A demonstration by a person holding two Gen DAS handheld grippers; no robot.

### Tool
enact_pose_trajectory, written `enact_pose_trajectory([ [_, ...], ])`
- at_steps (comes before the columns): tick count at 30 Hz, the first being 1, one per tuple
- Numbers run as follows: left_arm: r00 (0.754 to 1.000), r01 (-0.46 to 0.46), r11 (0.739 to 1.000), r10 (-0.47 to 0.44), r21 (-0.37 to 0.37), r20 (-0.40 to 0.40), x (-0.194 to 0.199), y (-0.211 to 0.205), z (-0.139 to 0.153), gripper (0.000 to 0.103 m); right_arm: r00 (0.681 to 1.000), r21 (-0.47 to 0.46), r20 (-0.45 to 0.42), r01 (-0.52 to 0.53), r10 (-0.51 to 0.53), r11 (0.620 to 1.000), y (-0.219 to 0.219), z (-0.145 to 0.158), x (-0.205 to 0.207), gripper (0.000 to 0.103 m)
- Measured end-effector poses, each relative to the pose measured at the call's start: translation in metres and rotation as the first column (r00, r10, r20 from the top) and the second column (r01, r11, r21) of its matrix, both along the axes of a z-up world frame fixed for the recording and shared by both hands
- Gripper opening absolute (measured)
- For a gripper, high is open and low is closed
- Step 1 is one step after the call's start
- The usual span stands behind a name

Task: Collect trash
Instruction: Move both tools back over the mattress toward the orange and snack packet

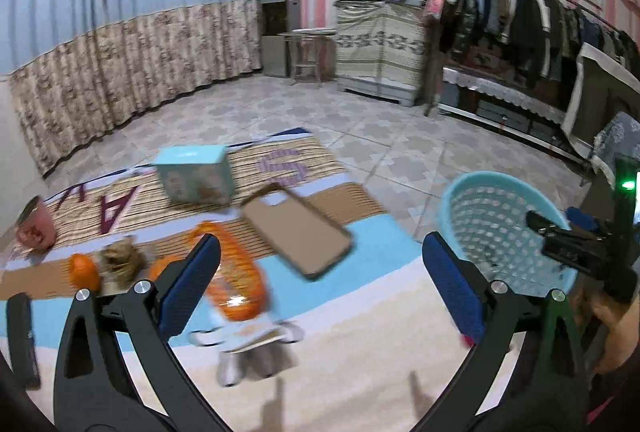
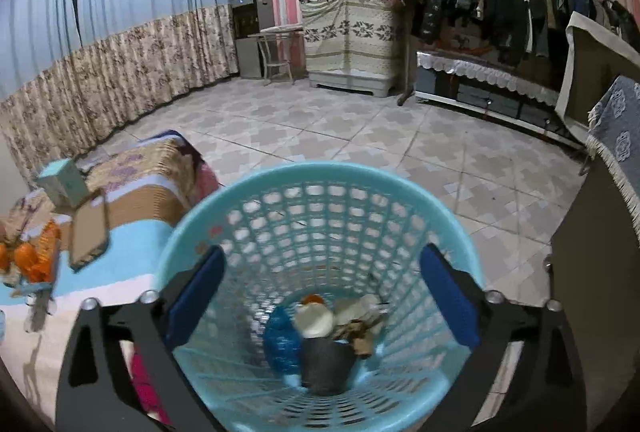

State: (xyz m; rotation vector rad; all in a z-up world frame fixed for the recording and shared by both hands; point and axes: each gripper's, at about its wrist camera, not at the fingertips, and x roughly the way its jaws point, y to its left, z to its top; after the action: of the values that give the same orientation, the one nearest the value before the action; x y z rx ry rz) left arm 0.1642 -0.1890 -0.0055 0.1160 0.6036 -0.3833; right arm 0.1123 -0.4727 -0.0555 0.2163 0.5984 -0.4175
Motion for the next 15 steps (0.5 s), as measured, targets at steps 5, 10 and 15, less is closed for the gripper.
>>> enact_pose_trajectory([
  [5,0.994,-0.108,0.994,0.108,0.002,-0.001,0.009,0.062,-0.001,0.098,0.998,0.003,0.015,-0.056,0.056,0.998,0.039,0.010,0.012,0.098],
  [10,0.978,-0.209,0.978,0.210,0.022,-0.002,0.018,0.112,-0.002,0.098,0.990,0.057,0.043,-0.139,0.137,0.989,0.085,0.018,0.031,0.098],
  [15,0.962,-0.274,0.962,0.274,0.020,-0.005,0.017,0.157,-0.010,0.098,0.976,0.076,0.072,-0.211,0.206,0.974,0.131,0.020,0.045,0.098],
])
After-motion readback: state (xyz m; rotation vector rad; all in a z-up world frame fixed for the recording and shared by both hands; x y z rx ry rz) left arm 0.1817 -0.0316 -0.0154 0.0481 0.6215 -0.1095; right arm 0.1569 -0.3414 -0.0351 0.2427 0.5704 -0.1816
